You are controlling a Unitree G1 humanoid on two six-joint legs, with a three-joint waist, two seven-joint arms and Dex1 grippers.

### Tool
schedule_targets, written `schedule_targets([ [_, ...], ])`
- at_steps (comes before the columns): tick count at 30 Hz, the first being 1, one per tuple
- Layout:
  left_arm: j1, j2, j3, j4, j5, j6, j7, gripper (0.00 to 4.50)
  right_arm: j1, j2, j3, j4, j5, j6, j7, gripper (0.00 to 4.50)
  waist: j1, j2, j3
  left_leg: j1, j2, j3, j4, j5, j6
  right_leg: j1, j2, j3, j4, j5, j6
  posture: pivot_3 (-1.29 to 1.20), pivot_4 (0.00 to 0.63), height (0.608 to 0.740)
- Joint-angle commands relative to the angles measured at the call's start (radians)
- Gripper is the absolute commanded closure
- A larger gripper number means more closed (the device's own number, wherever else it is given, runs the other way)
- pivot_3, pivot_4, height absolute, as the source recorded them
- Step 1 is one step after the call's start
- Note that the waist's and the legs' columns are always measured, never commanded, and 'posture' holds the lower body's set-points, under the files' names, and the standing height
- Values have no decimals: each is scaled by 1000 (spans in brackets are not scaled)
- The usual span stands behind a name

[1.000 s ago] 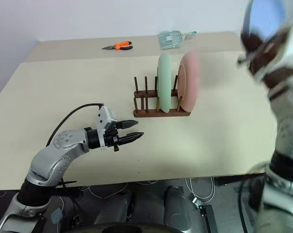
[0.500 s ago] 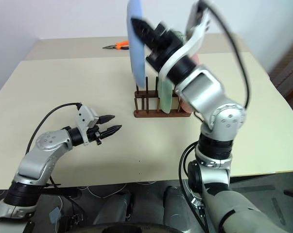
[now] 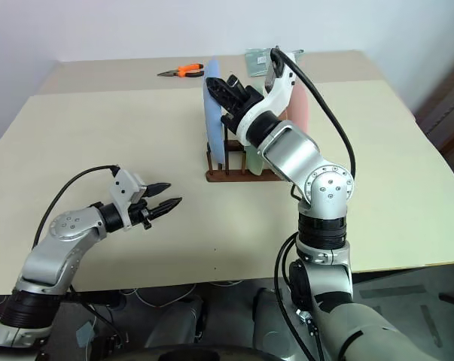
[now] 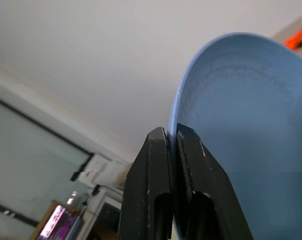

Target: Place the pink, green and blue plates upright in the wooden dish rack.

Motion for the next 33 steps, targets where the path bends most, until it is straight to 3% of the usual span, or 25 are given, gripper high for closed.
schedule_targets([
  [1,-7,2,11,-41,1,-9,1,2044,-50,-31,-5,-10,-82,-21,74,3528,0,0,0,0,0,0,0,0,0,0,0,0,0,0,0,0,150,740],
  [4,-3,1,6,-49,3,-5,5,2044,-73,-88,29,-45,-209,-27,180,2152,0,0,0,0,0,0,0,0,0,0,0,0,0,0,0,0,150,740],
  [9,-3,-3,-12,-60,8,0,6,2044,-41,-416,155,-264,-548,-110,583,2152,4,0,0,-1,0,1,0,0,0,0,0,0,-1,0,1,0,150,740],
  [15,-17,-3,-14,-21,36,-23,8,2044,240,-687,-213,-213,-557,-157,832,2152,13,-3,-2,0,-1,0,2,0,0,6,-2,-1,-5,-2,-1,0,150,740],
  [17,-20,2,-7,12,54,-48,10,2044,431,-750,-338,-154,-616,-182,938,2152,24,-4,-2,0,-1,2,3,0,0,6,-3,-1,-5,-3,-2,0,150,740],
  [20,-28,2,2,79,94,-98,29,2044,688,-789,-374,-86,-737,-264,1087,2152,30,-3,-3,1,0,2,2,-1,2,6,-2,-1,-5,-3,-1,0,150,740],
  [22,-24,-4,13,121,112,-128,46,2044,762,-770,-331,-36,-810,-327,1126,2152,24,-1,-2,1,0,3,1,-1,2,6,-2,-1,-4,-3,-1,0,150,740],
  [26,-8,-23,20,143,130,-151,81,2044,755,-734,-266,74,-909,-423,1166,2152,1,1,-2,3,1,8,3,-1,1,5,-3,3,-4,-4,1,0,150,740],
  [33,56,-39,37,101,139,-152,128,2044,659,-680,-184,190,-1005,-514,1194,2152,9,1,-2,3,1,7,2,-1,1,5,-3,3,-4,-2,2,0,150,740],
])
